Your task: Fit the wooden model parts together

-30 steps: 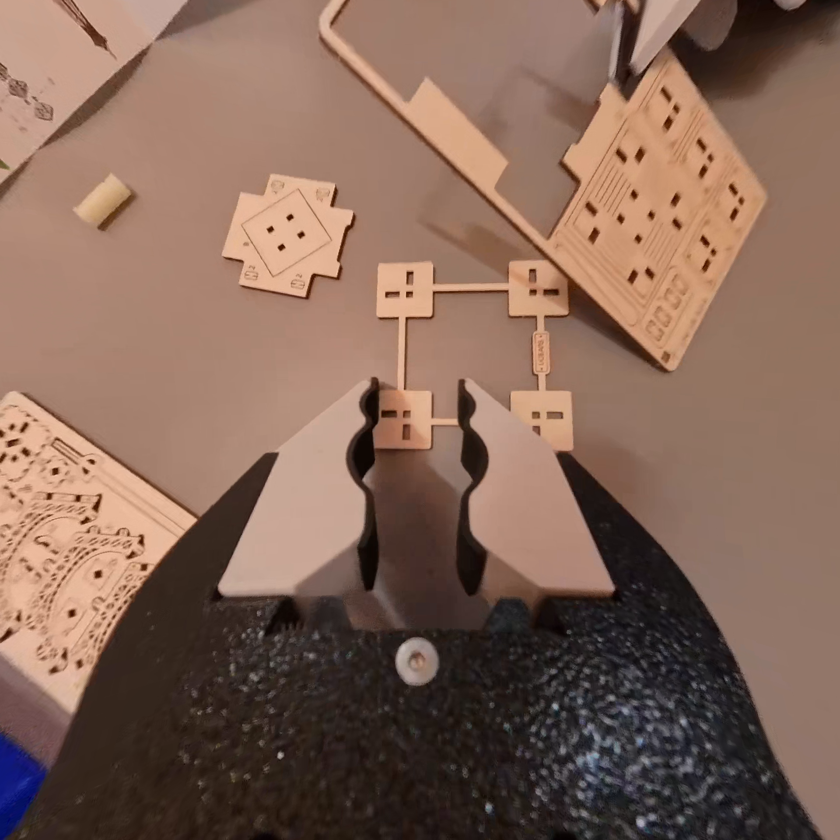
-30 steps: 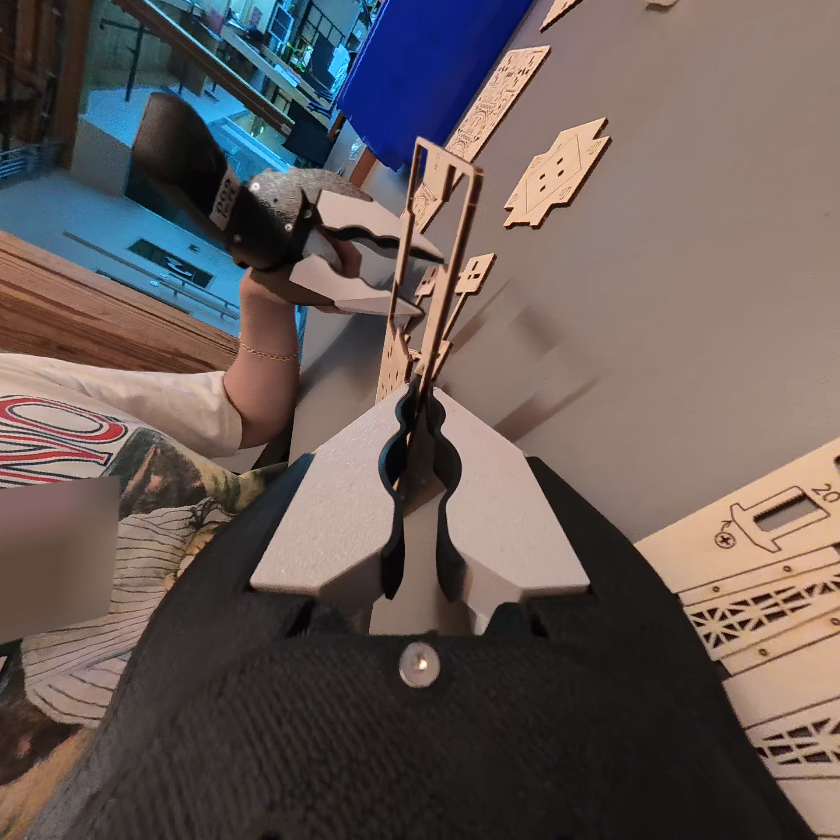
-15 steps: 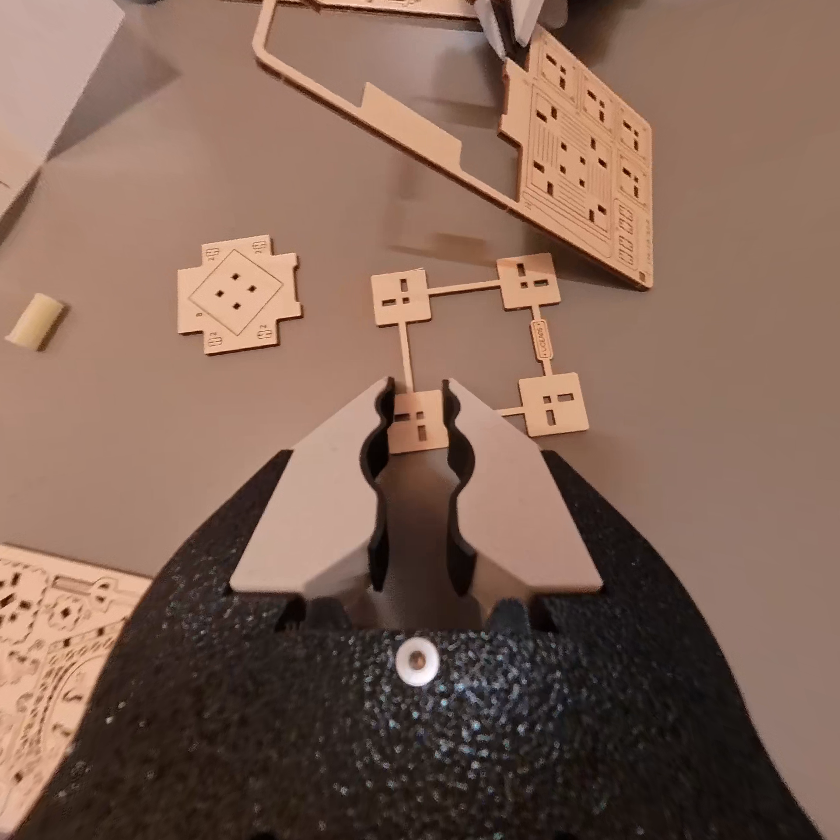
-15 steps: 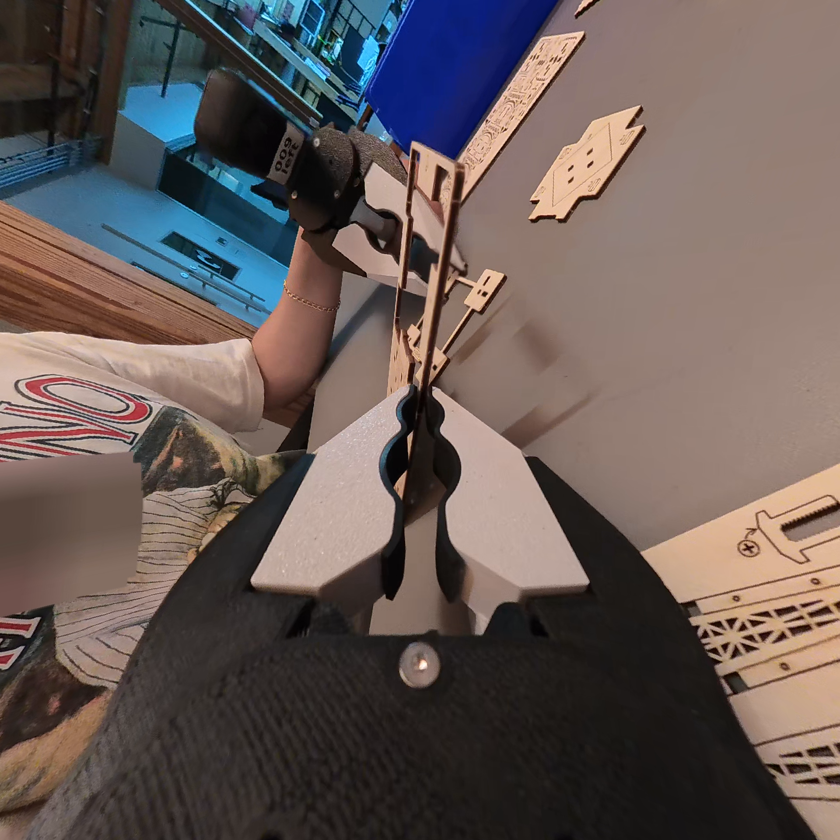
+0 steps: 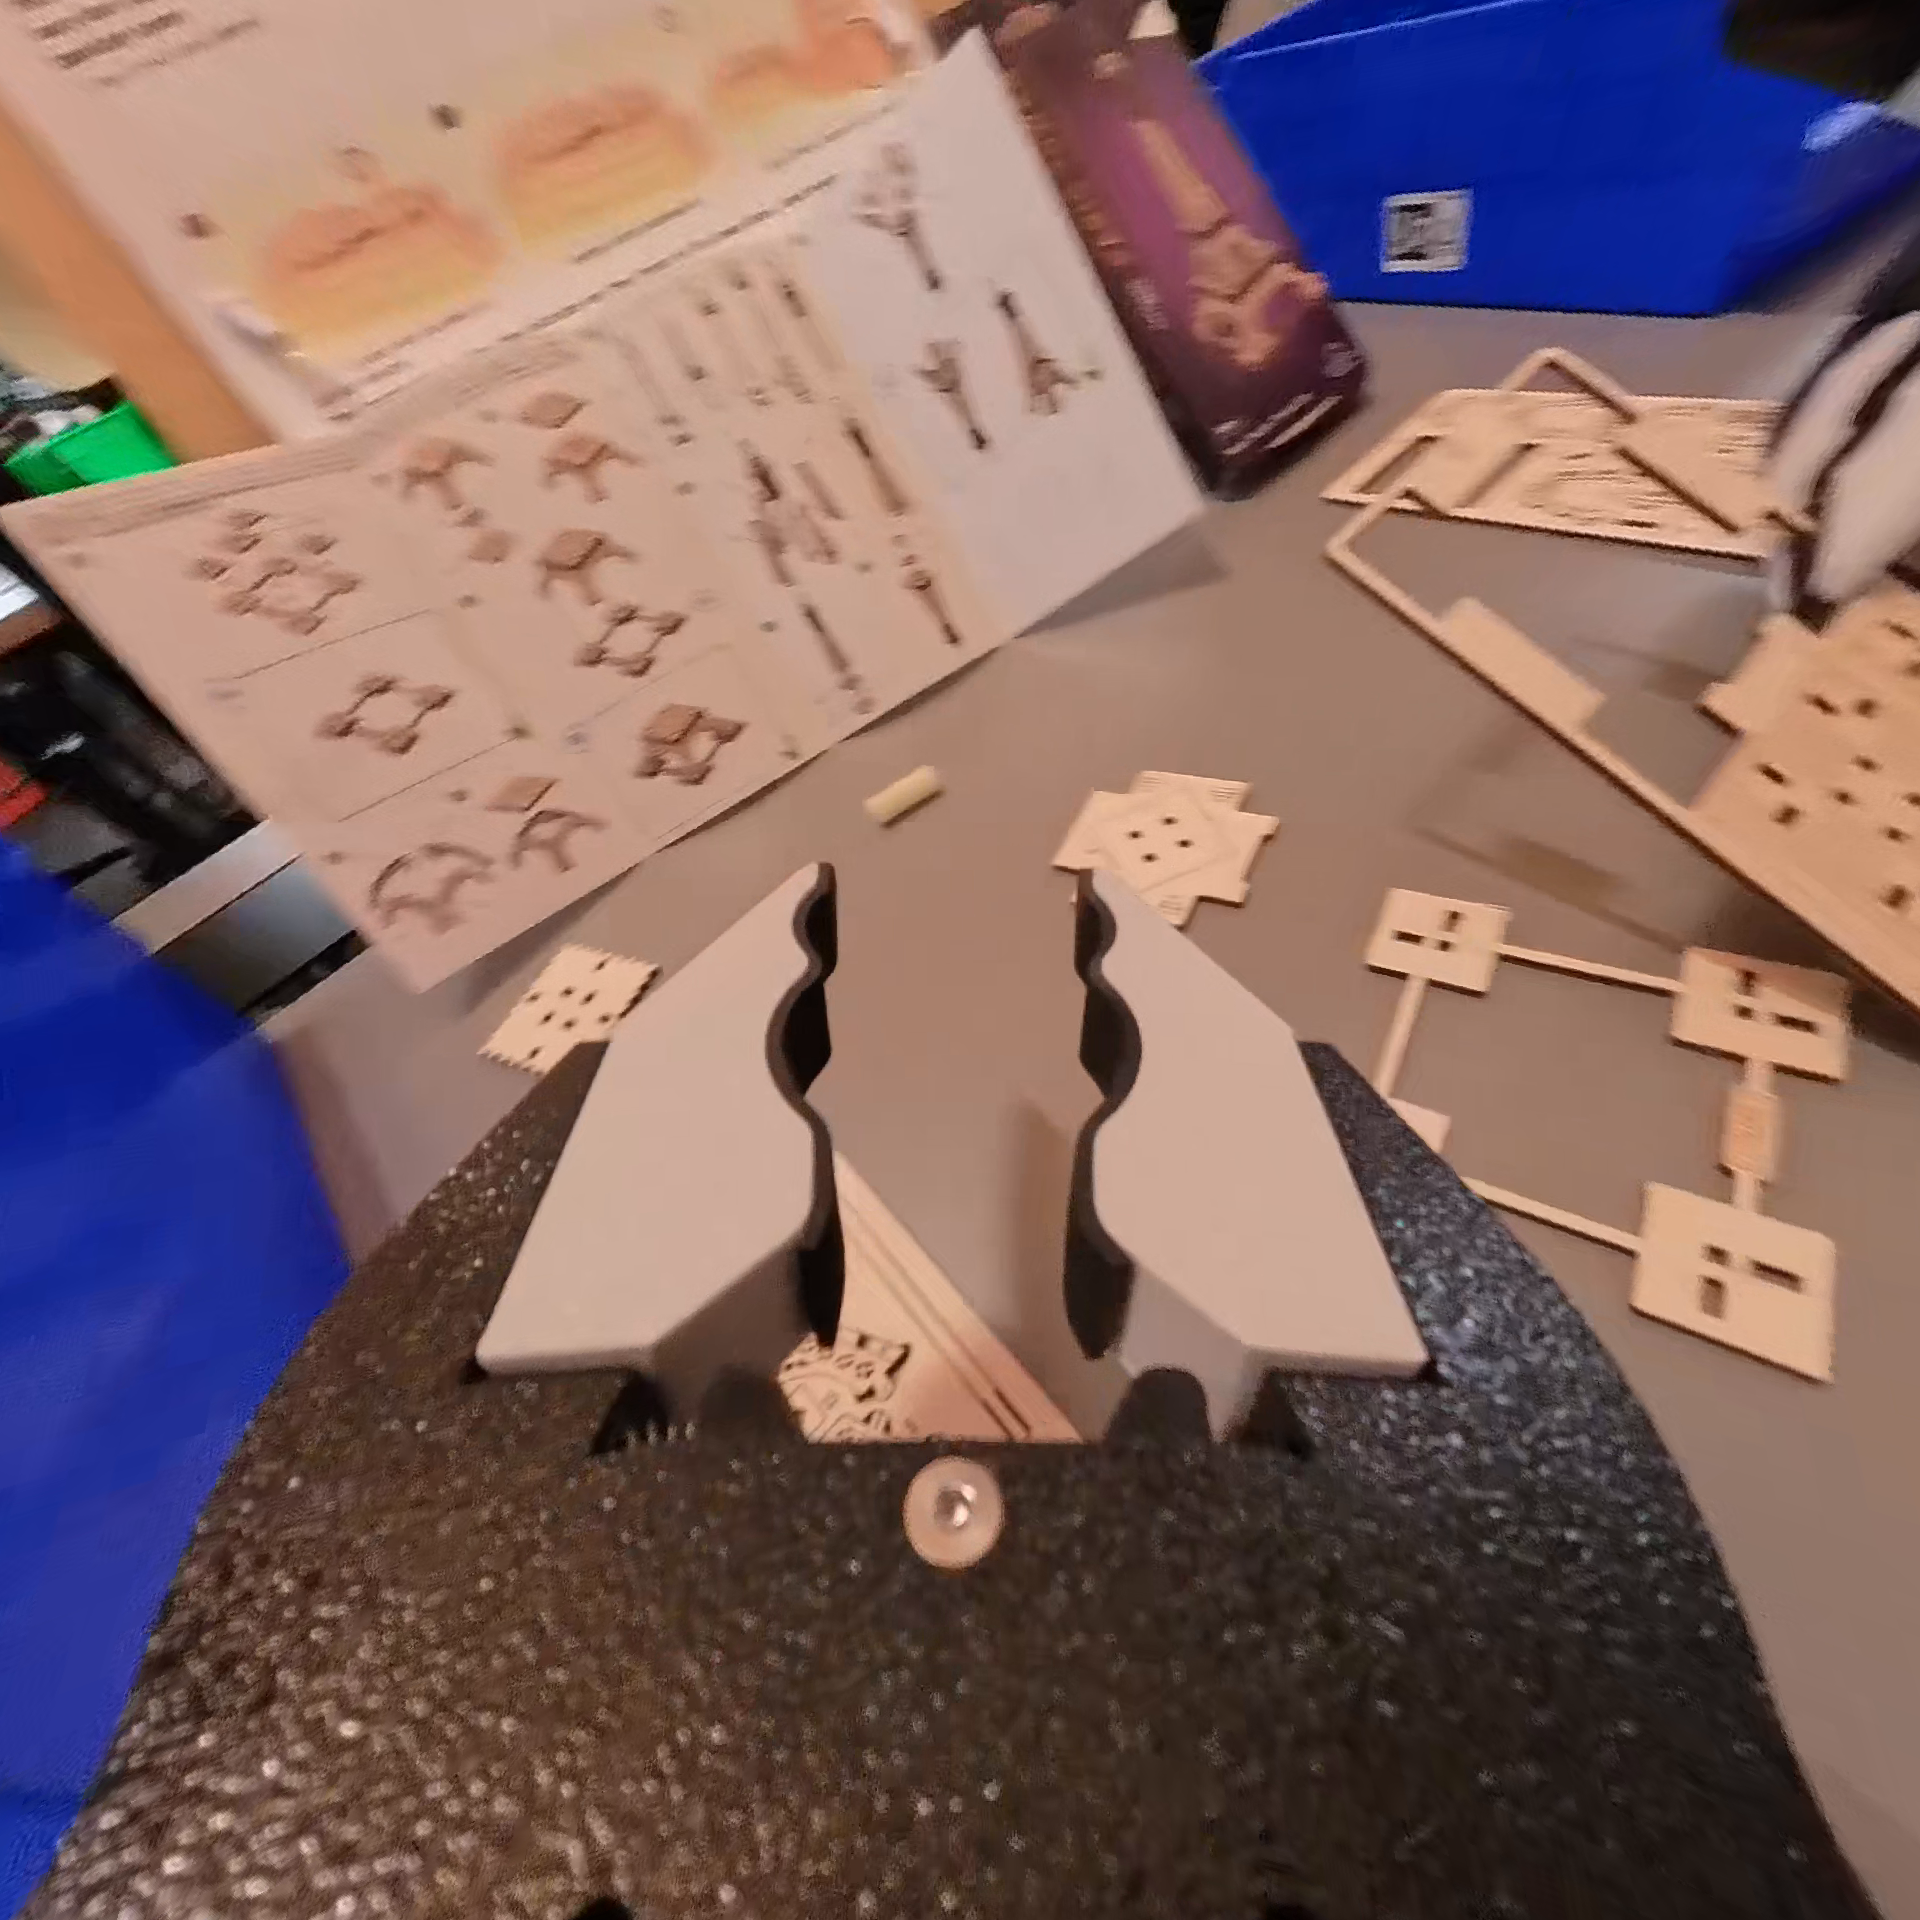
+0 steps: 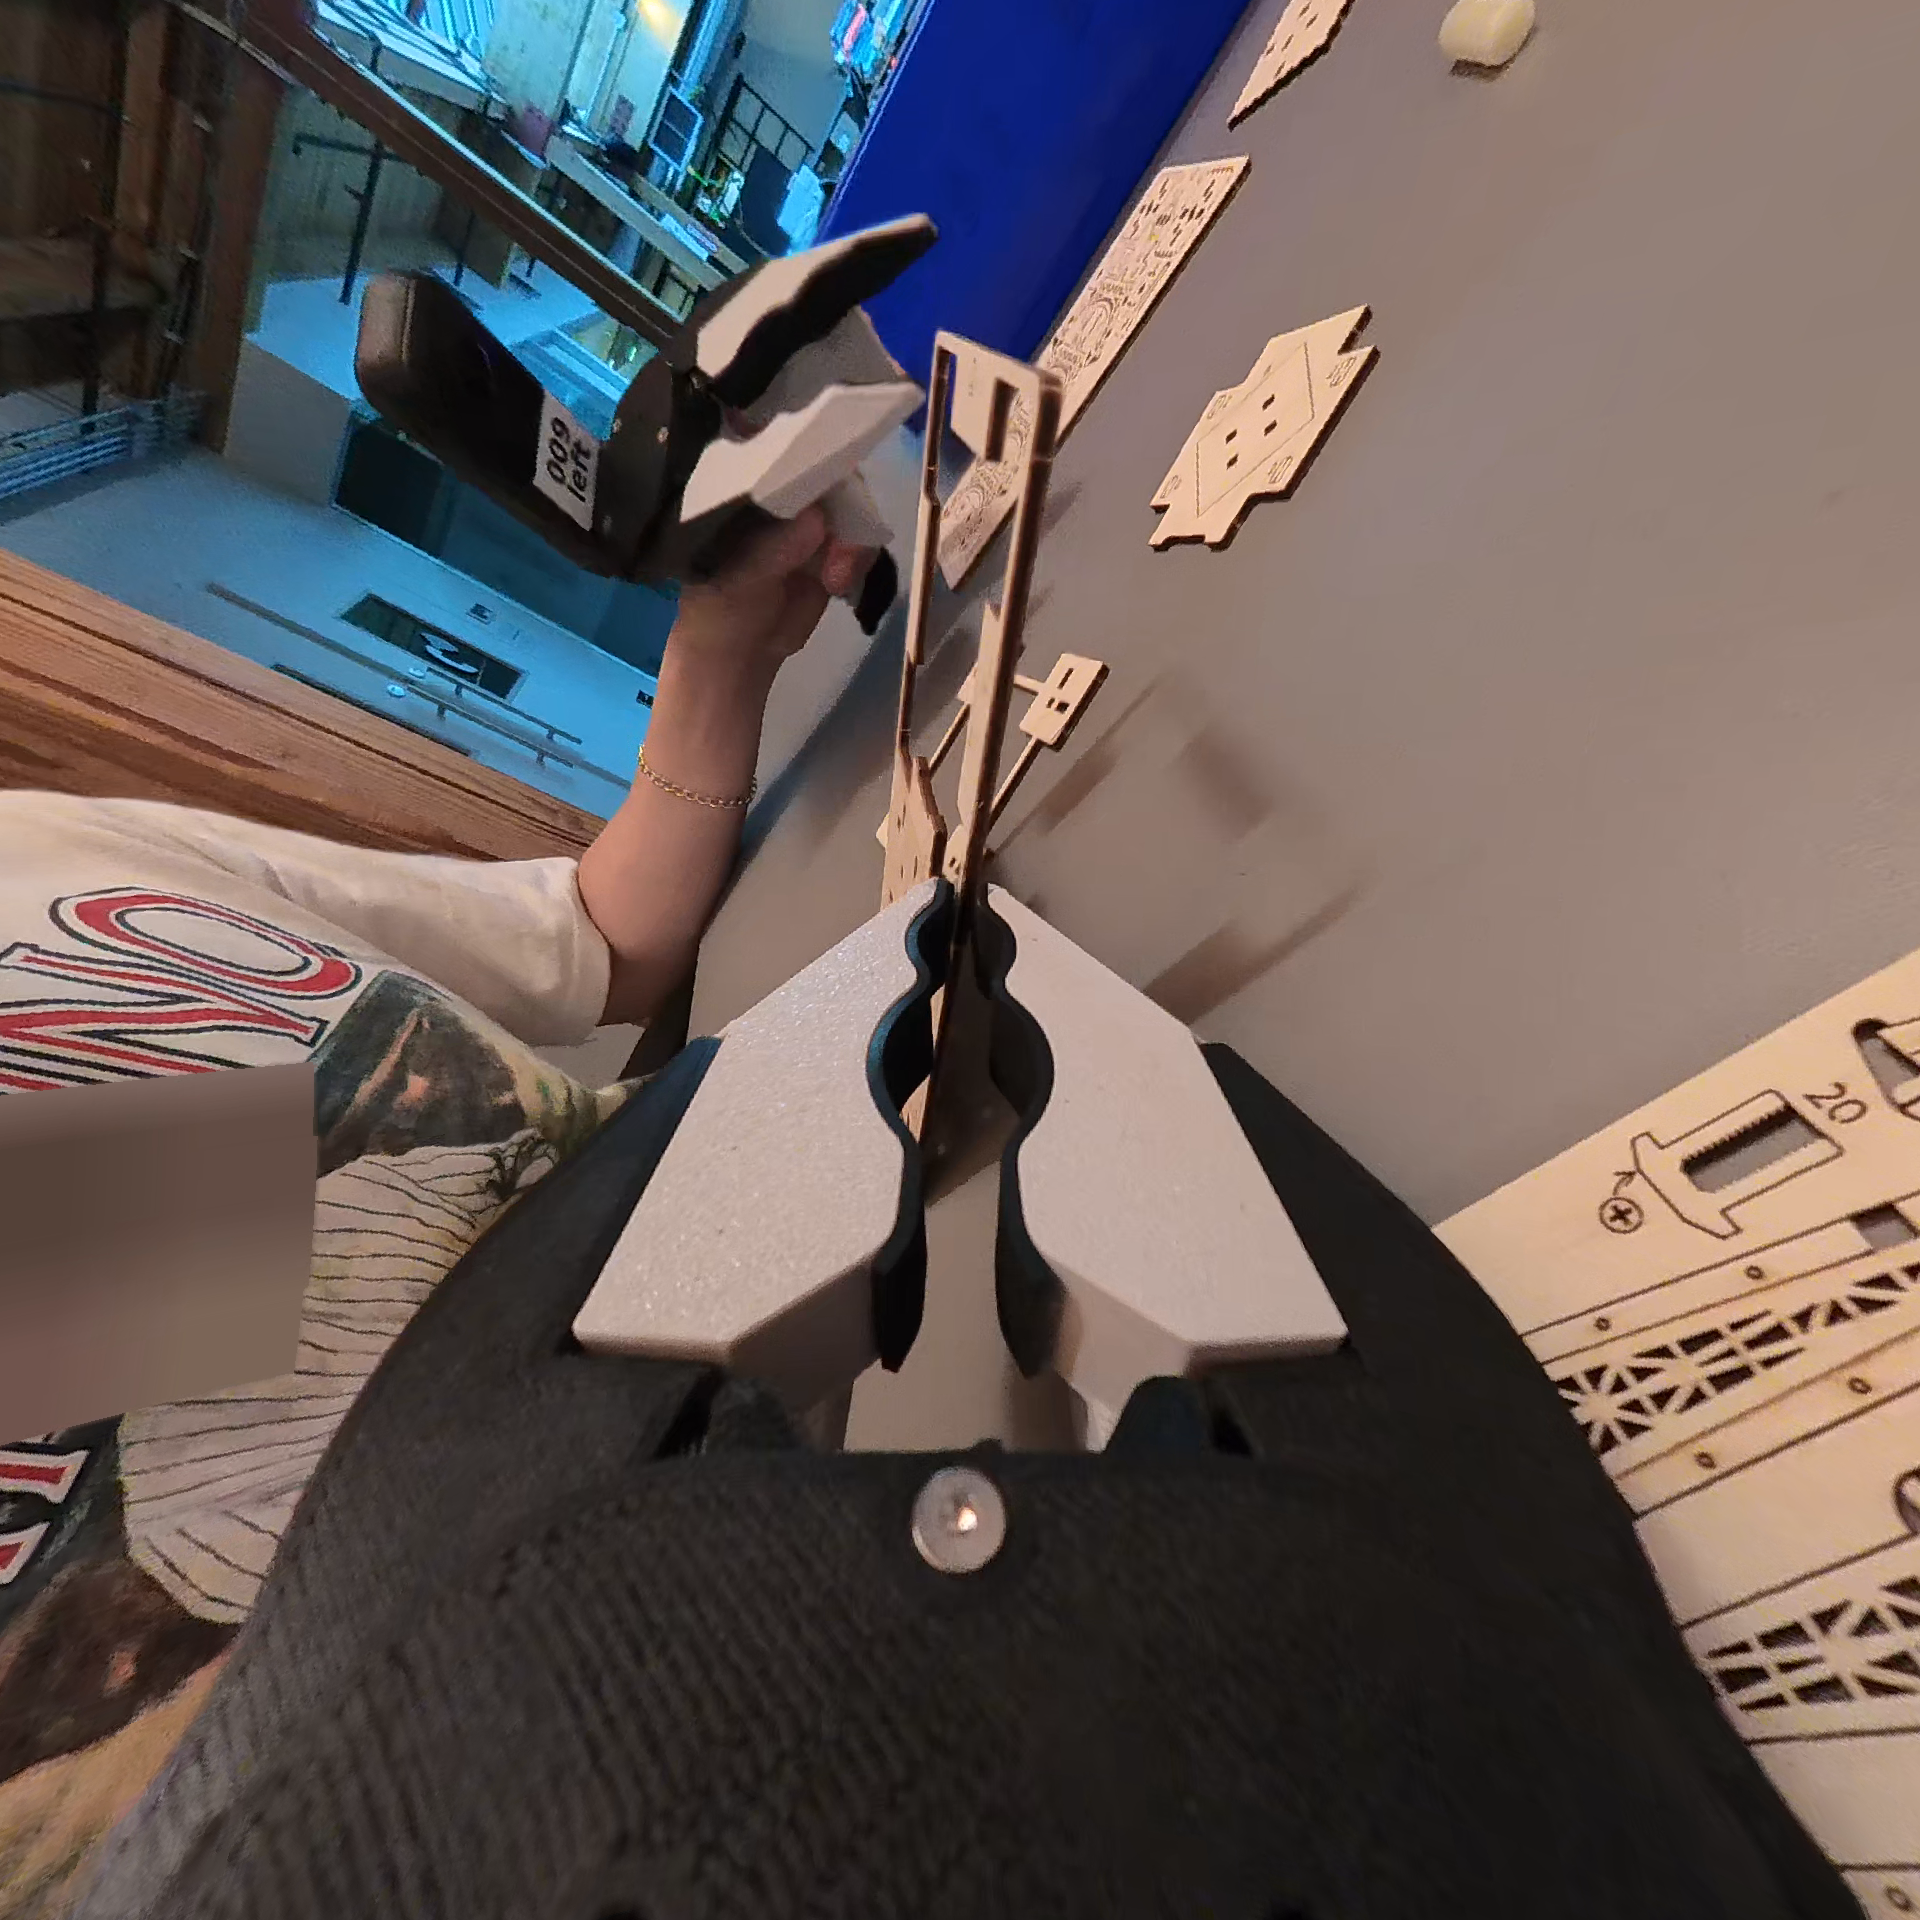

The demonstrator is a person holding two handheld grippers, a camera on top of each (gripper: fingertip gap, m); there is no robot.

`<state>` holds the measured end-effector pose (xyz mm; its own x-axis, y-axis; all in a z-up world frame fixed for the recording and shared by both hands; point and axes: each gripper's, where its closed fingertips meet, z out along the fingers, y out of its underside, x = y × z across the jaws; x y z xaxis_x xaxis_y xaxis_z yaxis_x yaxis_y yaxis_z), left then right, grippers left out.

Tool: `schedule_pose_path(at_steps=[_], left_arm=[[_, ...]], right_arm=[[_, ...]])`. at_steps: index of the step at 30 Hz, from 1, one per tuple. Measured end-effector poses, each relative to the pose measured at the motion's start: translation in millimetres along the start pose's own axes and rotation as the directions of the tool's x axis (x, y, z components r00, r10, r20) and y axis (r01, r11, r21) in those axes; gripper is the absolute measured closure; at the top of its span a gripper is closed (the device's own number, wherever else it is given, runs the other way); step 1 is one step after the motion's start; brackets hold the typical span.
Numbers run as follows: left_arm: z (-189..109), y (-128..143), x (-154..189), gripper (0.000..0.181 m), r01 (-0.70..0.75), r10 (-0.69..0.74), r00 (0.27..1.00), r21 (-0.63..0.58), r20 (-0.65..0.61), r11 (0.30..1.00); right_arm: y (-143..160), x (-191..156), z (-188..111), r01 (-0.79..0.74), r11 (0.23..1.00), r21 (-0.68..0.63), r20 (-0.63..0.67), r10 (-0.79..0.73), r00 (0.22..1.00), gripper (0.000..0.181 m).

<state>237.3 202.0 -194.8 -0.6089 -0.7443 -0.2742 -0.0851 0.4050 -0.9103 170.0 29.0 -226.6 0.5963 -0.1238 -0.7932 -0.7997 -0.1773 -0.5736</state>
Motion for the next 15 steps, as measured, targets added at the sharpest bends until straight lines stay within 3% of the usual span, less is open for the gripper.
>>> schedule_pose_path(at_steps=[3, 8, 15], left_arm=[[-1.2, 7.4, -19.9, 0.143, 0.034, -0.030, 0.993, -0.038, 0.116, 0.999], [-2.3, 14.2, -22.0, 0.150, -0.006, 0.014, 0.993, -0.067, 0.118, 0.998], [-6.8, 24.3, -40.4, 0.156, 0.050, -0.030, 0.981, -0.096, 0.191, 0.994]], right_arm=[[0.0, 1.0, 0.2, -0.002, 1.000, 0.000, -0.006, 0.002, 1.000, 0.180], [0.4, 2.6, 1.0, -0.009, 1.000, -0.004, -0.011, 0.009, 1.000, 0.180], [0.8, 3.1, 1.4, -0.012, 1.000, -0.008, -0.013, 0.012, 1.000, 0.180]])
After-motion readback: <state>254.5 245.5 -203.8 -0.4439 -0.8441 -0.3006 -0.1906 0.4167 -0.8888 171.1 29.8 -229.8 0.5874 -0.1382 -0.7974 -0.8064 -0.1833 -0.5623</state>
